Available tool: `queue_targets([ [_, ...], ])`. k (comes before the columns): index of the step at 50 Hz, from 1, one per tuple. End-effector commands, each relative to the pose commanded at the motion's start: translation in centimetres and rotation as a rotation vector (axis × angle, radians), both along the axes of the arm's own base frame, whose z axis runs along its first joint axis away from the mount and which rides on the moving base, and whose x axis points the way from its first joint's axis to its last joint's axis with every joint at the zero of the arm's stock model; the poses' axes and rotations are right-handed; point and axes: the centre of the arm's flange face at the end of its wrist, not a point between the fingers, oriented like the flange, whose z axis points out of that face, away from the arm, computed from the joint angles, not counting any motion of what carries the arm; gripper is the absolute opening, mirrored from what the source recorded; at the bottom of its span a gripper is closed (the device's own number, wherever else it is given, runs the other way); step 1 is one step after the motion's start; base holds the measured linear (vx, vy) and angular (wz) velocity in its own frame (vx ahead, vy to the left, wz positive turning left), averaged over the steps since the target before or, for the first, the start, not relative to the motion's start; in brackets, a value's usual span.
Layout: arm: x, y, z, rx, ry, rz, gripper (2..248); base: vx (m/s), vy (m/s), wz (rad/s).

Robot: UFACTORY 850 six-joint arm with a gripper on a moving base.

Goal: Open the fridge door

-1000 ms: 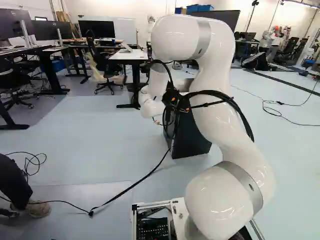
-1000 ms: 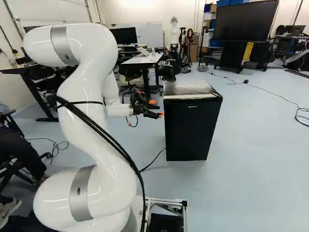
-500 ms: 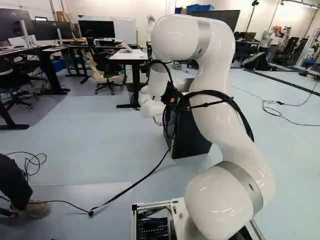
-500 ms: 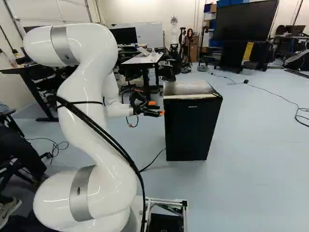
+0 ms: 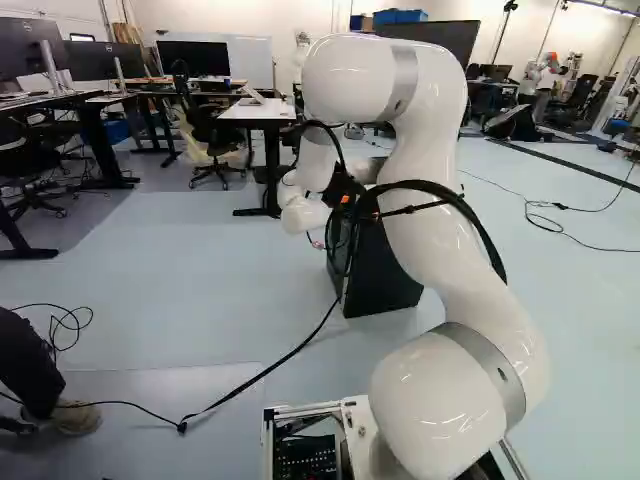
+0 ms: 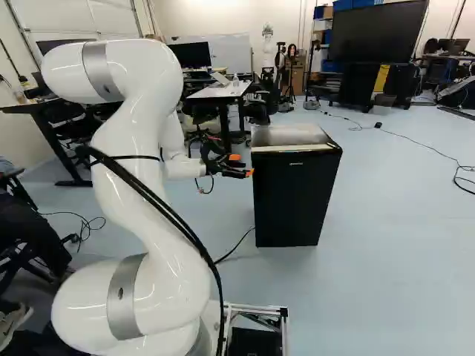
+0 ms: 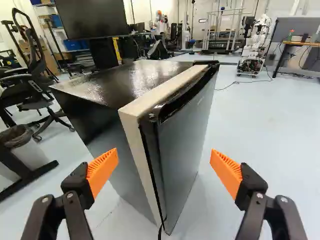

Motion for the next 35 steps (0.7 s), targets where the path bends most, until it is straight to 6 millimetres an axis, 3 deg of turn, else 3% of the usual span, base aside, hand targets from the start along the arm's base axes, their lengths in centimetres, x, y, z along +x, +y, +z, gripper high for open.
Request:
queue_targets([
  [35,1.0,-1.4,-0.1,0.003,-0.009,-0.031,247,0.0,0.0,0.0],
])
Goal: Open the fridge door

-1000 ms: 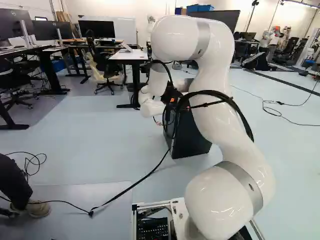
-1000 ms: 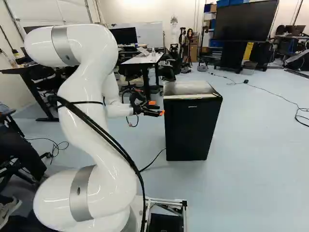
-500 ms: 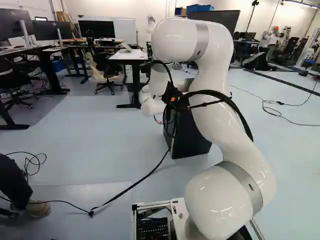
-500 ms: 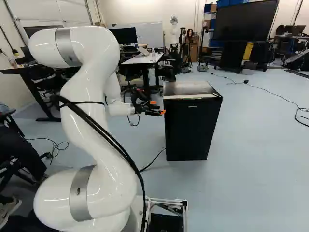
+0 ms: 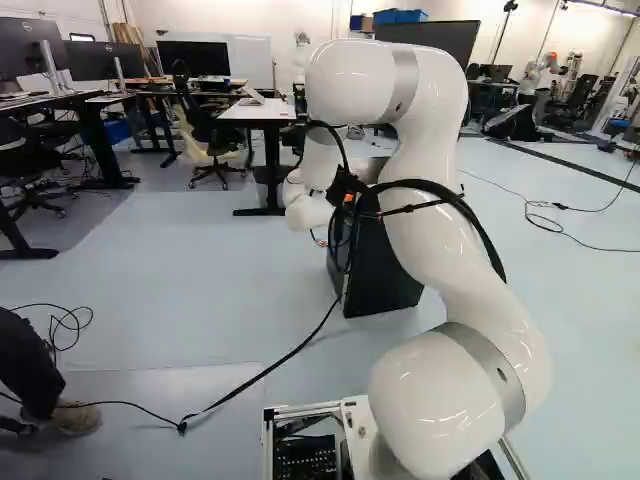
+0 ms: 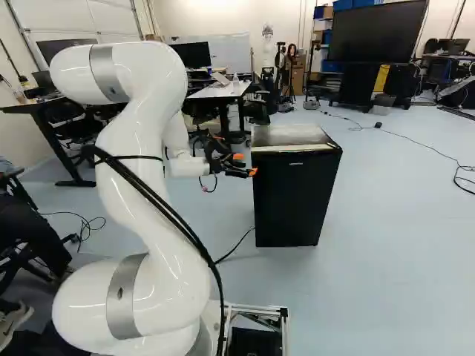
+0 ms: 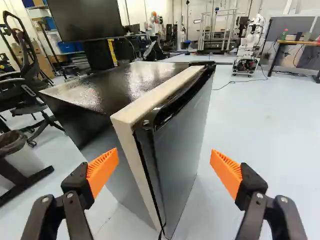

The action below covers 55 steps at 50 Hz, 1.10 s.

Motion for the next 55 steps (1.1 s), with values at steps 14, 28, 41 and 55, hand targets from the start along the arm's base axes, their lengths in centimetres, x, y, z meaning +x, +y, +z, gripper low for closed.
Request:
queue_targets([
  [14,0.3,-0.8,0.0,0.001,-0.002,-0.015,247,0.0,0.0,0.0],
  [28,0.8,-1.4,-0.1,0.002,-0.008,-0.029,247,0.0,0.0,0.0],
  [41,1.3,-2.0,-0.1,0.003,-0.013,-0.041,247,0.0,0.0,0.0],
  [55,1.5,-2.8,-0.1,0.005,-0.015,-0.061,247,0.0,0.0,0.0],
])
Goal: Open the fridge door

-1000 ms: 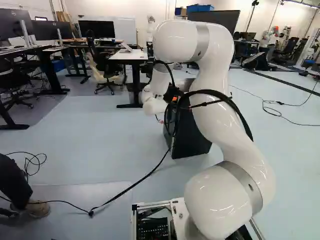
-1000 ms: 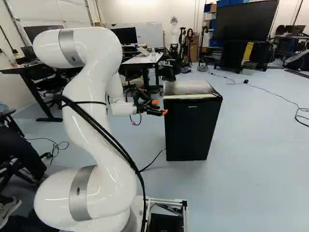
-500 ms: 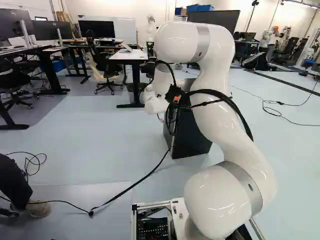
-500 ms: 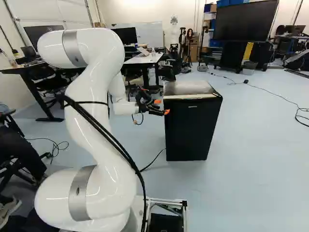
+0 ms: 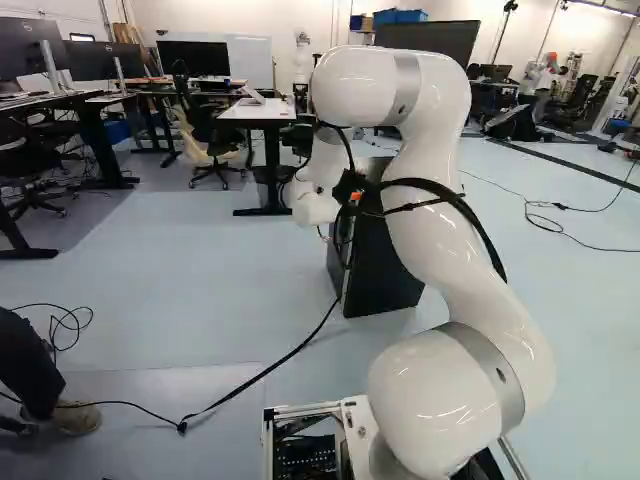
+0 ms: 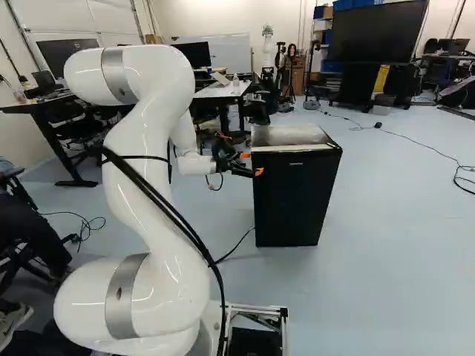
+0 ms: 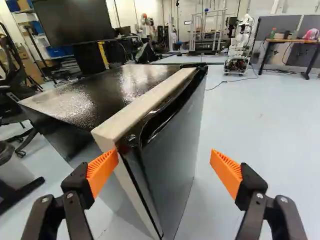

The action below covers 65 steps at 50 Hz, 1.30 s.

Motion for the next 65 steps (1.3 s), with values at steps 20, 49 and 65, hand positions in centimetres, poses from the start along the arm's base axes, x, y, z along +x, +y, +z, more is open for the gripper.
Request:
queue_targets([
  [20,-2.0,-1.6,0.0,0.015,0.024,-0.08,247,0.0,0.0,-0.002],
  [49,-8.1,-4.6,-0.4,0.059,0.096,-0.274,247,-0.001,-0.001,-0.002],
  [65,-11.9,-6.2,-0.8,0.109,0.136,-0.451,247,0.0,0.0,0.0],
])
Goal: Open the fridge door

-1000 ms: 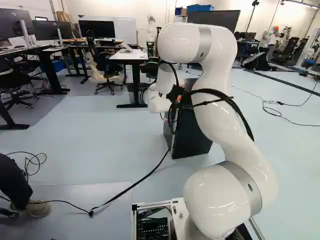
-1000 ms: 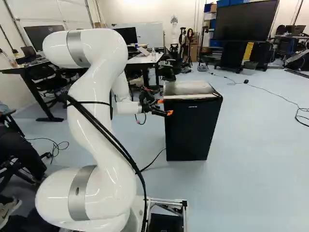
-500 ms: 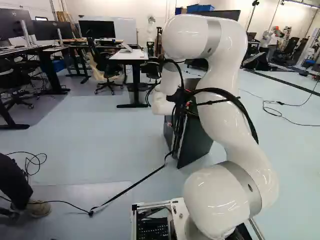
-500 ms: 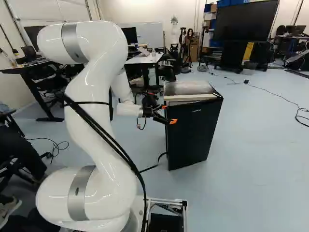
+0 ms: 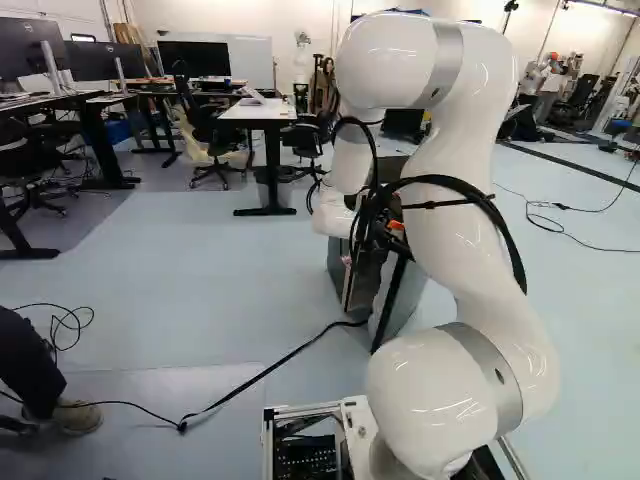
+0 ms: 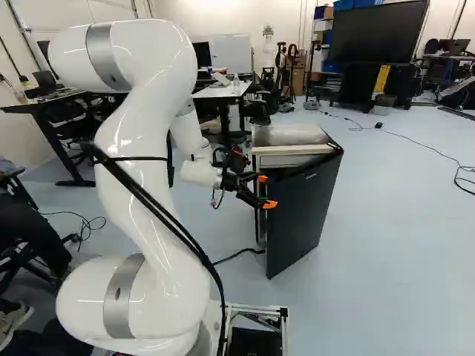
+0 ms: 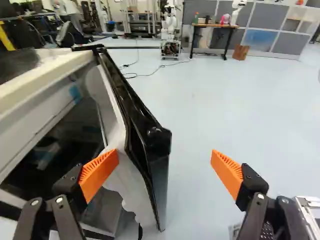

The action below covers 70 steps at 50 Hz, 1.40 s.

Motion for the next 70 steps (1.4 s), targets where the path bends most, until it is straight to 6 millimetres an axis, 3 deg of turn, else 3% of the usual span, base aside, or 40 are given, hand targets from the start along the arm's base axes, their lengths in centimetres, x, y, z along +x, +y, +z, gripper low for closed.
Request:
queue_targets([
  [20,-3.7,-1.7,-0.5,0.032,0.038,-0.165,247,0.0,0.0,0.0],
  [70,-3.7,-2.6,0.8,-0.117,0.043,-0.205,247,0.0,0.0,0.0],
])
